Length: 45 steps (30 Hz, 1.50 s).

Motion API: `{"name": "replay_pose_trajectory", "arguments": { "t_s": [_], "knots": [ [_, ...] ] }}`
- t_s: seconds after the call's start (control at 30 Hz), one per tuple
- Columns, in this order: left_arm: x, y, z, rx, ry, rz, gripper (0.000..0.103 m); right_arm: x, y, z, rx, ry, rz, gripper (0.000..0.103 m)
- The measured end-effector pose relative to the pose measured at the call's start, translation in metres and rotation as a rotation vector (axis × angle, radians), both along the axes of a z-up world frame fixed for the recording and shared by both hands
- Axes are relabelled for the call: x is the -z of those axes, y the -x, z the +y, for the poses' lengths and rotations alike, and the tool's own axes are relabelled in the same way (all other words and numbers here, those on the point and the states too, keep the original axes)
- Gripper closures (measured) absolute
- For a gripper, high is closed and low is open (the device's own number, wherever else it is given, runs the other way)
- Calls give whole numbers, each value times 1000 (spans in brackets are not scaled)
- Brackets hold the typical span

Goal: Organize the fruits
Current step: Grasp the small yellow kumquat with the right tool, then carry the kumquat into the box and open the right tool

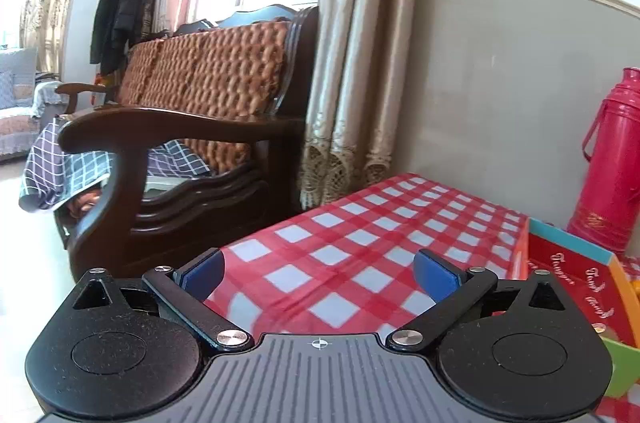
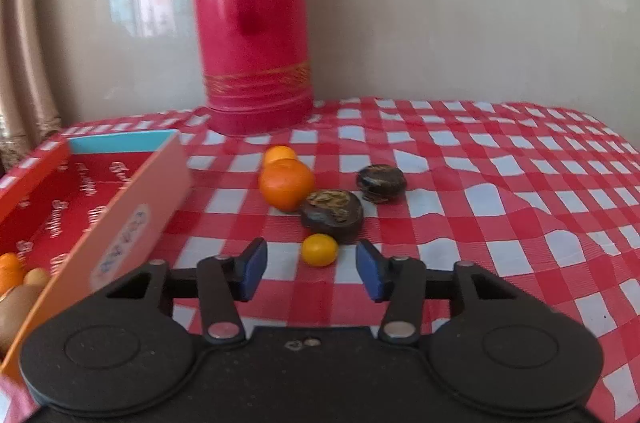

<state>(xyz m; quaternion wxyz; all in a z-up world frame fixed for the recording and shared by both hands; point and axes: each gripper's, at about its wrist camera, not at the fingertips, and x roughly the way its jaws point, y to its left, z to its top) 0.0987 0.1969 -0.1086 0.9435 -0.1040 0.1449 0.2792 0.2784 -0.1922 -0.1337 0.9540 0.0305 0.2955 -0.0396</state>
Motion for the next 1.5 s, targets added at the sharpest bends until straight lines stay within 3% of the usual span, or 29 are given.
{"name": "replay_pose_trajectory", "arguments": {
  "t_s": [0.07,0.2,0.5,0.8,0.93,1.1,1.5],
  "knots": [
    [1,3,6,-11,-2,2,3,4,-8,-3,14,-6,24,67],
    [2,8,17,-35,17,-1,2,10,-14,-7,13,-27,48,88],
    [4,9,25,-50,30,-1,1,4,-8,8,-64,-18,5,89],
    [4,12,27,-57,28,-5,1,-33,27,61,-346,-78,-153,89],
    [4,16,29,-66,30,-11,1,-35,34,92,-458,-62,-144,89],
    [4,19,34,-78,35,-13,0,-27,32,111,-494,-41,-102,89],
    [4,15,25,-59,24,-9,0,-33,42,102,-451,-44,-117,57]
  ]
}}
